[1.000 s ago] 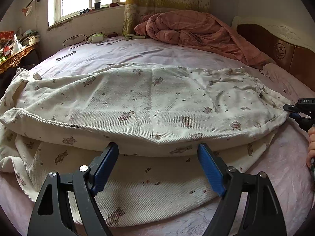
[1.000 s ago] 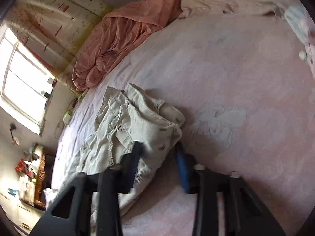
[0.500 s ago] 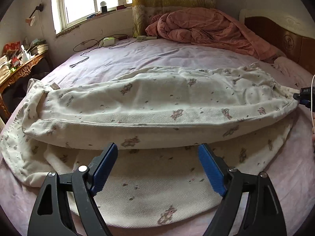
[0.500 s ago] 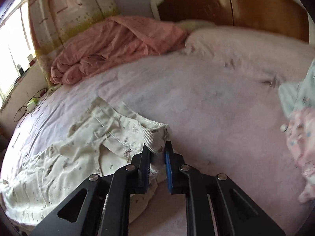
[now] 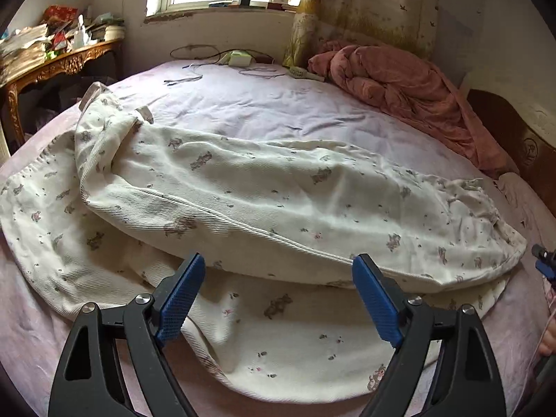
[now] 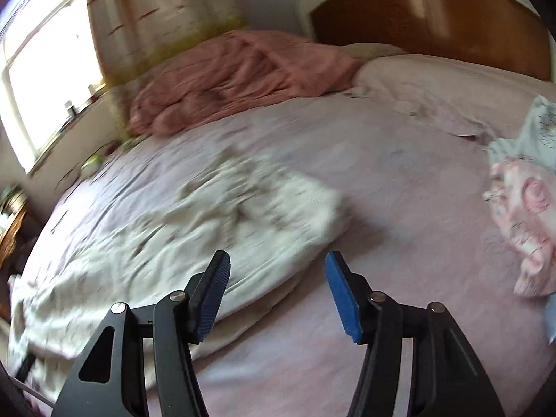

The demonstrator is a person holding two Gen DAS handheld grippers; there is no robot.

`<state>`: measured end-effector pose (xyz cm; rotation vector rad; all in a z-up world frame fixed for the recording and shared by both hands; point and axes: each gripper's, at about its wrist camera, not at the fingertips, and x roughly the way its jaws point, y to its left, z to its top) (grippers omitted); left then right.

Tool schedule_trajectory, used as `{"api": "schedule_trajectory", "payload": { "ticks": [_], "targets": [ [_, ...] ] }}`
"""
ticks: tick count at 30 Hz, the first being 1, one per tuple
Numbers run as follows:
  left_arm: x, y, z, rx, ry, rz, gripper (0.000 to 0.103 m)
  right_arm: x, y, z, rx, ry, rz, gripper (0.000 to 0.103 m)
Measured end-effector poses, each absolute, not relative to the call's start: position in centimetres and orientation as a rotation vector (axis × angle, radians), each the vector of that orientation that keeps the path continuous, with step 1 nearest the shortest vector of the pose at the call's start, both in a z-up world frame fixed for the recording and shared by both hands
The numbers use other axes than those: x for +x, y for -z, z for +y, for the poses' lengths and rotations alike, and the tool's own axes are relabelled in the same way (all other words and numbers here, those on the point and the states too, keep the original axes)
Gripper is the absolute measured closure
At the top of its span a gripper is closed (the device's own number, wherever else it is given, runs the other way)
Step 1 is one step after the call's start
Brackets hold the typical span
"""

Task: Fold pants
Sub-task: 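Open the right tool and release the pants edge, then grasp the pants leg end with the left tool, lift and lay it over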

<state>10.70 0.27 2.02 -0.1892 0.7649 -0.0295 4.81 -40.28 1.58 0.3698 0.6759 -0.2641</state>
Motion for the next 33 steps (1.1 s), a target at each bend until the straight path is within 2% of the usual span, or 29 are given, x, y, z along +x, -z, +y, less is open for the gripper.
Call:
{"api": "schedule_trajectory", "payload": {
  "ticks": [5, 7, 10, 14, 19, 21, 22, 23, 24, 25, 33],
  "targets": [
    [13.3, -1.4, 4.1, -0.356, -0.076, 0.848, 0.017, 4.0, -2.1, -32.5, 0.318, 0.113, 0.686, 0.042],
    [14.4, -0.5, 6.3, -0.458, -0.143, 0.919, 0.02, 3.6, -2.2, -29.9, 0.288, 0.078, 0.684, 0.042],
    [14.9, 0.1, 9.3, -0.596, -0.201, 0.932, 0.025, 2.9, -2.2, -26.2, 0.223, 0.06, 0.677, 0.041],
    [15.9, 0.0, 11.1, -0.576, -0.278, 0.952, 0.027, 2.5, -1.7, -22.4, 0.124, 0.067, 0.691, 0.039],
    [16.9, 0.1, 13.6, -0.51, -0.298, 1.013, 0.027, 3.0, -1.2, -20.9, 0.152, 0.029, 0.739, 0.039],
    [16.3, -0.4, 14.4, -0.458, -0.319, 0.985, 0.041, 3.0, -1.1, -20.2, 0.152, 0.021, 0.742, 0.039],
    [16.1, -0.7, 14.7, -0.446, -0.304, 0.97, 0.069, 3.0, -1.1, -19.6, 0.146, 0.022, 0.745, 0.039],
    [16.1, -0.8, 15.1, -0.447, -0.269, 0.966, 0.083, 3.1, -1.0, -19.2, 0.139, 0.022, 0.747, 0.039],
    [16.1, -0.9, 15.3, -0.447, -0.25, 0.972, 0.087, 3.2, -0.8, -18.7, 0.131, 0.019, 0.752, 0.039],
    [16.3, -1.1, 15.5, -0.432, -0.26, 0.975, 0.101, 3.4, -0.6, -18.2, 0.123, 0.019, 0.76, 0.039],
    [12.8, -2.4, 15.5, -0.364, -0.206, 0.901, 0.102, 3.8, -0.2, -14.1, 0.112, -0.037, 0.797, 0.039]
  ]
}}
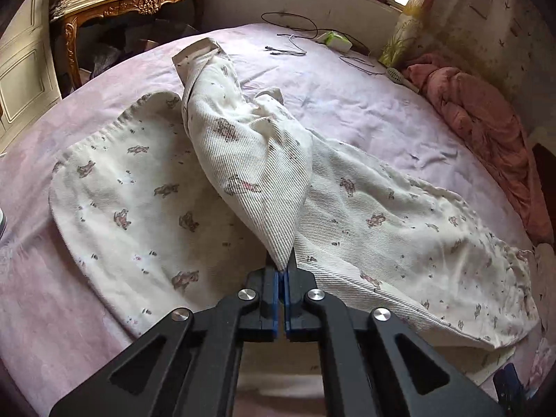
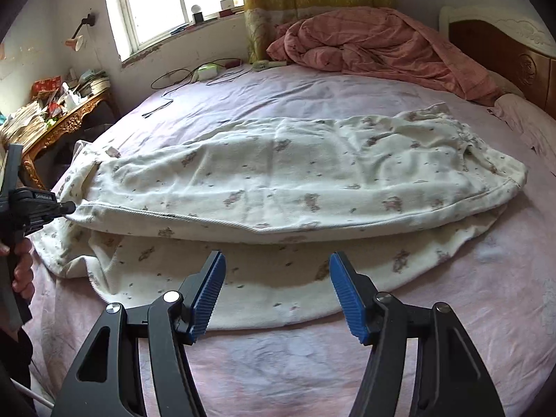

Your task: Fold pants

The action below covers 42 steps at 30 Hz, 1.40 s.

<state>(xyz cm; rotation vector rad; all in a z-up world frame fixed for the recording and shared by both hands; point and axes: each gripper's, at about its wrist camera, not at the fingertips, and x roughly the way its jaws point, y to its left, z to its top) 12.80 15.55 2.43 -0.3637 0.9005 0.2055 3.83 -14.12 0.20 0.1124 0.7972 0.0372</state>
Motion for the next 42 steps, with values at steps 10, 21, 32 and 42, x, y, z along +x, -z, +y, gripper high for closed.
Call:
{"api": "schedule_trajectory", "payload": {
  "ticks": [10, 21, 32, 42],
  "targets": [
    [9.0, 0.4, 13.9, -0.267, -0.223, 0.931, 0.102, 5.5, -0.9, -9.9, 0.117, -0.135, 0.793, 0.039],
    [10.4, -3.3, 11.1, 0.022, -0.165, 0.522, 0.012, 11.2, -3.2, -6.0, -0.021, -0.108, 0.608, 0.021],
    [10.2, -2.8, 13.9, -0.071, -0.137, 0.493, 0.003, 15.7, -0.1, -6.2, -0.047, -0.136, 0.619, 0.016],
    [5.6, -9.2, 18.8, 0.046, -0.189, 0.439, 0.003, 12.7, -4.3, -7.2, 0.132, -0.027, 0.616, 0.016]
  ]
}}
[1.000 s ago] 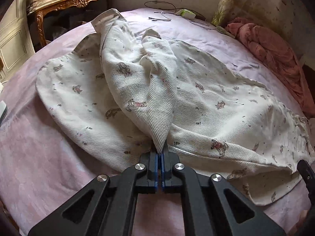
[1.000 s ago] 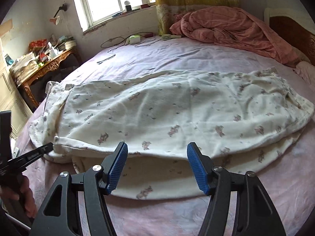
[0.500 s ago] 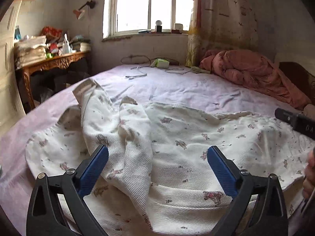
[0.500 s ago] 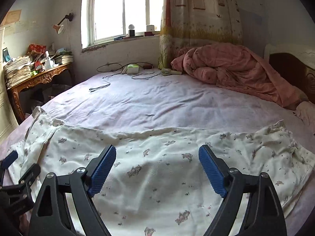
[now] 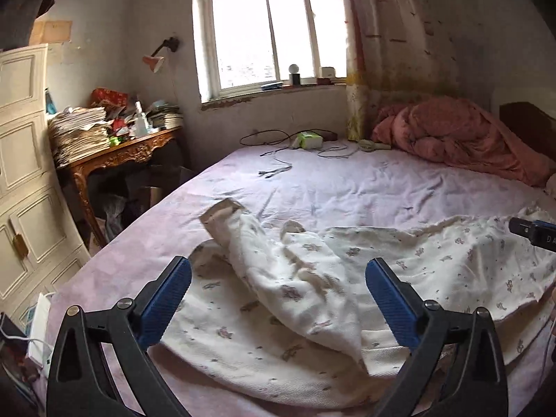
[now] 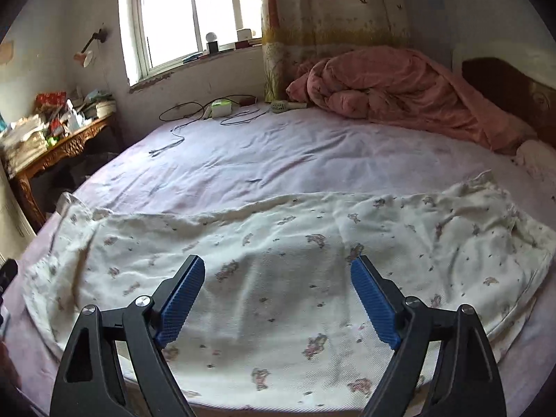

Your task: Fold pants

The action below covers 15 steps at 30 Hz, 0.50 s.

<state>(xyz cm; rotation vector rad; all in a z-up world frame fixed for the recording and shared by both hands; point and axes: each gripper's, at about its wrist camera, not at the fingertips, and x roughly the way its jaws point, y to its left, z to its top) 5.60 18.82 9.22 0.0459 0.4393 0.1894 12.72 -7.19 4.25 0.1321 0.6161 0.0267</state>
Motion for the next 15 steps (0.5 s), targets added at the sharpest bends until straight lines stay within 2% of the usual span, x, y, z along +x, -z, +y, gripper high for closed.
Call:
{"api": "schedule_trajectory", "payload": {
  "ticks": [4, 8, 9, 10, 12, 15],
  "targets": [
    [3.9, -7.9, 22.7, -0.005, -0.279, 0.502, 0.003, 8.5, -5.9, -6.0, 0.026, -0.05, 0.504, 0.016],
    [4.1, -3.8, 27.6, -0.138, -0.372, 0.579, 0.003, 5.6, -3.3, -6.5, 0.115, -0.102, 0.588, 0.016],
    [4.7, -2.9, 28.6, -0.135, -0.385, 0.606, 0.004, 5.2, -2.5, -6.6, 0.141, -0.113, 0.608, 0.016],
    [5.4, -2.0, 29.4, -0.121, -0.395, 0.63, 0.01, 5.1, -1.8, -6.4, 0.149, -0.118, 0.626, 0.016],
    [6.5, -0.8, 30.8, -0.115, -0.397, 0.666, 0.013, 5.0, -1.0, -5.6, 0.108, -0.113, 0.639, 0.016],
    [7.6, 1.1, 33.5, -0.299, -0.266, 0.759, 0.015, 4.7, -0.5, -3.9, 0.046, -0.152, 0.655, 0.017]
  ]
}}
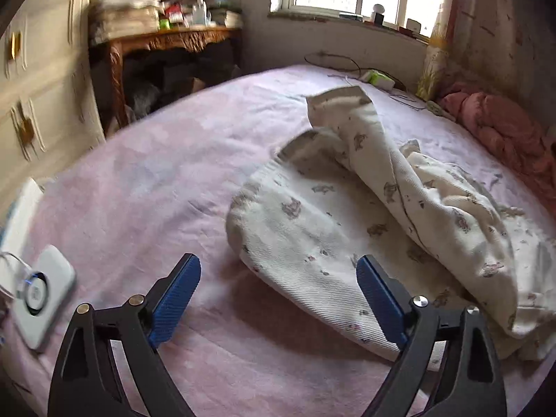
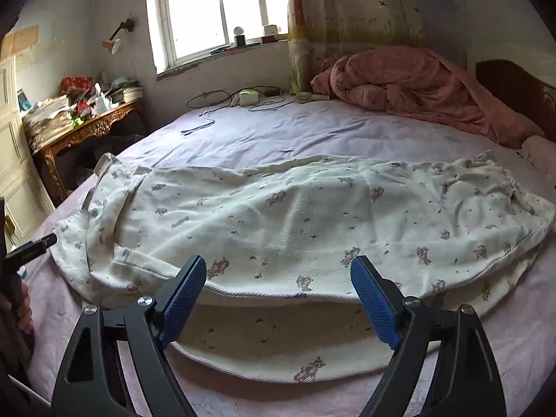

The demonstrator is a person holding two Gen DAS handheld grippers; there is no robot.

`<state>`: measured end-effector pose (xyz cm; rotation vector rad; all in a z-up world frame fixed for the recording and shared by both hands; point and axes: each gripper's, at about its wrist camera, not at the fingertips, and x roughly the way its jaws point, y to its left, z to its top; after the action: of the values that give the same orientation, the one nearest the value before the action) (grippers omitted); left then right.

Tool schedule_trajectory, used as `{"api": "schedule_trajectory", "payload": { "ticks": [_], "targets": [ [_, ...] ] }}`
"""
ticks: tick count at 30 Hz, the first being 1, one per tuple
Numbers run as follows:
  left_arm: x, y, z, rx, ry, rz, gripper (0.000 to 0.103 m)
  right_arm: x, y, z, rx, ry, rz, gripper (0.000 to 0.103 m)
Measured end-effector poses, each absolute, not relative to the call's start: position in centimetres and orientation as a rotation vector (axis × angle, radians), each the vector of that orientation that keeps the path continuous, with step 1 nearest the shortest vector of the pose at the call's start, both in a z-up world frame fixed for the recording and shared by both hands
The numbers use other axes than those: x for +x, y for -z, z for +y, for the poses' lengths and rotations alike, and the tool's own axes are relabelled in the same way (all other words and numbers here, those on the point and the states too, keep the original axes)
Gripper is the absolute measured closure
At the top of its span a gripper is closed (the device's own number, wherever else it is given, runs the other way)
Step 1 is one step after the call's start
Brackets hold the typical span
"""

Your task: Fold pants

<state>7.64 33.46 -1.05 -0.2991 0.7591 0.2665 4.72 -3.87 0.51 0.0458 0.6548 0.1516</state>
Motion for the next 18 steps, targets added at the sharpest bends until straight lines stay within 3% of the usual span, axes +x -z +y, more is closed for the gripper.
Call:
{"api": "schedule_trajectory", "payload": {
  "ticks": [3, 4, 5, 7, 13, 18],
  "targets": [
    [8.1, 2.5, 34.6, -0.399, -0.256, 0.792, 0.026, 5.0, 1.0, -4.1, 0.169, -0.218, 0.77, 0.018],
    [8.1, 2.5, 34.4, -0.388, -0.267, 0.787, 0.036, 4.9, 1.8, -4.7, 0.238, -0.214, 0.809, 0.018],
    [8.0, 2.3, 34.1, -0.381, -0.26, 0.775, 0.063, 4.6, 2.7, -5.7, 0.305, -0.182, 0.84, 0.018],
    [8.1, 1.6, 33.1, -0.342, -0.232, 0.752, 0.096, 3.7, 3.6, -6.8, 0.348, -0.116, 0.848, 0.019],
    [7.2, -2.8, 33.2, -0.186, -0.345, 0.613, 0.1, 3.6, 3.6, -7.2, 0.303, -0.106, 0.846, 0.02],
    [8.4, -0.7, 33.8, -0.081, -0.411, 0.736, 0.099, 4.2, 0.8, -3.4, 0.187, -0.253, 0.796, 0.02]
  ]
}}
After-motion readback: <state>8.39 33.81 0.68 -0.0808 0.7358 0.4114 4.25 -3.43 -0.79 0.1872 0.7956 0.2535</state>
